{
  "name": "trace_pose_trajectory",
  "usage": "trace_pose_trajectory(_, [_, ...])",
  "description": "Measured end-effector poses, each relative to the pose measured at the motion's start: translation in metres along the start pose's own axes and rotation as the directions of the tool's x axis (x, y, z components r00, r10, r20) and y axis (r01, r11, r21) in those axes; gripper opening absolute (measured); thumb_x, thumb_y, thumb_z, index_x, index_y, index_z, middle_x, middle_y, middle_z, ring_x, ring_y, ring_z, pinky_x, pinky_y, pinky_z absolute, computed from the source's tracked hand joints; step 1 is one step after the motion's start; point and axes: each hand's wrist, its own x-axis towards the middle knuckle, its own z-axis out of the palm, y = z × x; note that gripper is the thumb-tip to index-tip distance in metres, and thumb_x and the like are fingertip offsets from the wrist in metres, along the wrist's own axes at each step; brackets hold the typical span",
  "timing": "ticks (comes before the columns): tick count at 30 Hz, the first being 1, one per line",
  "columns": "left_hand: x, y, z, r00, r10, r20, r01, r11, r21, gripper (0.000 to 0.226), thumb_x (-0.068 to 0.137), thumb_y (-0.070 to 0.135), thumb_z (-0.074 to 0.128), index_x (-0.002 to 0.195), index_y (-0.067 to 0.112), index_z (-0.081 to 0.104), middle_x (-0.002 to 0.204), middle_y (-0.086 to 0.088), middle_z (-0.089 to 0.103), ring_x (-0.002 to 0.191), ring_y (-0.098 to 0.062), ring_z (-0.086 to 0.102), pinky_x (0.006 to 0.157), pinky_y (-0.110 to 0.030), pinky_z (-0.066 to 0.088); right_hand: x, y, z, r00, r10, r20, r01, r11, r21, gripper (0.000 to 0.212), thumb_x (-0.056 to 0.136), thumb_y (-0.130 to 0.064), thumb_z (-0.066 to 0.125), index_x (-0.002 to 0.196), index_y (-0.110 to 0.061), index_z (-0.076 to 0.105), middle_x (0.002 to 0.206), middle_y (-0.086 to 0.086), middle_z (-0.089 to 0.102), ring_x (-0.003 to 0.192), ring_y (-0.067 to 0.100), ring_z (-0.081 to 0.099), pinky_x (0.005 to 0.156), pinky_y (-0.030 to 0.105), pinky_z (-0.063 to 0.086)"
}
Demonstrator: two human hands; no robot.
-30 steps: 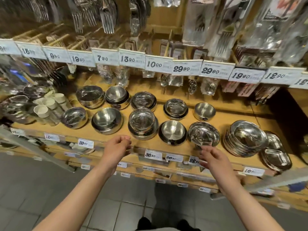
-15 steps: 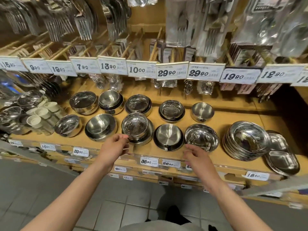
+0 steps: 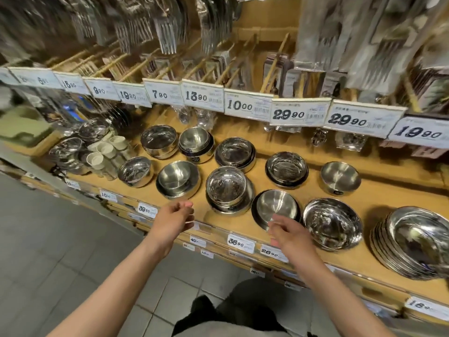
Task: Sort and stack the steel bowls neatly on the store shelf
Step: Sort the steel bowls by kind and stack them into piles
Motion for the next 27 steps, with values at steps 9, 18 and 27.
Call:
trace_pose_trajectory(9, [0.031,-0.013,-0.036,0.998,-0.057,-0.027,0.056,0.998,-0.042,0.013,0.103,0.012,0.054,0.103,0.011,0.067,0.094,-0.008,0.064,0.086,-0.02,0.062,0.072,-0.028,0.057,0.022,-0.014,0.041,0.999,-0.019,0.048,0.021,0.998,-0.051,0.019,0.101,-0.029,0.06,0.117,-0.038,0.063,0.115,-0.01,0.067,0.095,0.004,0.07,0.091,0.033,0.058])
trace_pose_trajectory(18, [0.128,-0.027,-0.131,0.99,-0.08,0.112,0.071,0.994,0.08,0.016,0.104,0.018,0.056,0.102,0.013,0.071,0.09,-0.006,0.068,0.083,-0.017,0.065,0.071,-0.026,0.057,0.022,-0.034,0.145,1.0,0.005,0.01,-0.004,0.991,-0.134,0.015,0.099,-0.021,0.06,0.101,-0.029,0.073,0.089,-0.006,0.073,0.087,0.005,0.07,0.082,0.027,0.058])
trace_pose_trajectory(27, [0.216,-0.01,-0.223,0.99,-0.037,0.137,0.019,0.991,0.13,0.016,0.1,0.015,0.06,0.089,0.007,0.069,0.073,-0.015,0.068,0.067,-0.029,0.065,0.071,-0.046,0.057,0.04,-0.068,0.259,0.995,0.002,-0.097,-0.005,1.0,-0.03,0.013,0.101,-0.006,0.057,0.108,-0.01,0.067,0.08,0.004,0.062,0.063,0.01,0.056,0.054,0.011,0.043])
